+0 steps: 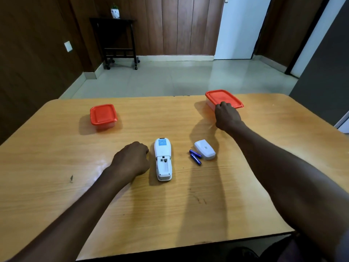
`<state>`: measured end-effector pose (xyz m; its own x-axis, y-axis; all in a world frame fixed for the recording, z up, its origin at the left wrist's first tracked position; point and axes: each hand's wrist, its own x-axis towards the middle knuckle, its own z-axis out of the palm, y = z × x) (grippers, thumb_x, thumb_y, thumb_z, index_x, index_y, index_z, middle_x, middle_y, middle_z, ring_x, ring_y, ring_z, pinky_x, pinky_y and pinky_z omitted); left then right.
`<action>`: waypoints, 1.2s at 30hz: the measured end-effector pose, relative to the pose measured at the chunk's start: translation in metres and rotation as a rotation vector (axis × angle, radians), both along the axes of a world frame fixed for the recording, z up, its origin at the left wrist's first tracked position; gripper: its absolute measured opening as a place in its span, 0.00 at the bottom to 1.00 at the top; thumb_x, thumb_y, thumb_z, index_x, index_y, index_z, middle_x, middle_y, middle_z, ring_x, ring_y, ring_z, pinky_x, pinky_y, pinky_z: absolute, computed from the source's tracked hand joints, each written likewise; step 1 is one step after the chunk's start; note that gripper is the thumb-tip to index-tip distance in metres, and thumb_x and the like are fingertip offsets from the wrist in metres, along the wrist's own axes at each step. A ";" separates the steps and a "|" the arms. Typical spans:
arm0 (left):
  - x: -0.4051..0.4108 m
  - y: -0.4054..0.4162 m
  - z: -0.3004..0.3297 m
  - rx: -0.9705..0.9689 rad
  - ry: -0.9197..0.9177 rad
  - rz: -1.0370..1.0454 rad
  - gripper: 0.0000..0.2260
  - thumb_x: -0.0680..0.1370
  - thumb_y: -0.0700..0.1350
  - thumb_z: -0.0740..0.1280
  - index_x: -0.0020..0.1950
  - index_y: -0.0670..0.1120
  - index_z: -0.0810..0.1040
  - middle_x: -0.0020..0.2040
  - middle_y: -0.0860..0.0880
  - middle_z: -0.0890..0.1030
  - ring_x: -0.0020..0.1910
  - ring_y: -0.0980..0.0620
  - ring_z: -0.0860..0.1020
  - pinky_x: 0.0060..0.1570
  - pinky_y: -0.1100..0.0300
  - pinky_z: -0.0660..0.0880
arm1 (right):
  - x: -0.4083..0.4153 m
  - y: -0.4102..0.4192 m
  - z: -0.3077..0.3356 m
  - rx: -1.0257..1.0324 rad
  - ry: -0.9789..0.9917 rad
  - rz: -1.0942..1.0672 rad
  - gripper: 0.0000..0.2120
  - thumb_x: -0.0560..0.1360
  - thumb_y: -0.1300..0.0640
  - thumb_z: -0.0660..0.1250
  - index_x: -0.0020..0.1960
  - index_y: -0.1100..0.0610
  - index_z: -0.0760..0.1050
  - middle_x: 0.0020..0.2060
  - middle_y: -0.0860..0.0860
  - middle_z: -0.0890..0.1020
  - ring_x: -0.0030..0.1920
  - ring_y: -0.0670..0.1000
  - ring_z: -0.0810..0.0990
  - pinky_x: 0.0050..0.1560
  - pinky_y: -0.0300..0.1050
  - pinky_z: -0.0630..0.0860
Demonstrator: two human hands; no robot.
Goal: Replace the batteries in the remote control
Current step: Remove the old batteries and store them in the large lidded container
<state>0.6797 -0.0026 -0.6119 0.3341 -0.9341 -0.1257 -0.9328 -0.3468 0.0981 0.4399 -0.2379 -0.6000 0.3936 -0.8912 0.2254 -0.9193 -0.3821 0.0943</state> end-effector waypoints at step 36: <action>-0.025 0.013 0.053 -0.134 2.199 0.255 0.33 0.79 0.65 0.55 0.66 0.37 0.76 0.52 0.36 0.83 0.43 0.36 0.82 0.45 0.50 0.69 | 0.019 0.170 0.014 -0.318 -0.447 1.025 0.21 0.81 0.55 0.68 0.70 0.66 0.75 0.68 0.59 0.78 0.70 0.56 0.76 0.67 0.54 0.76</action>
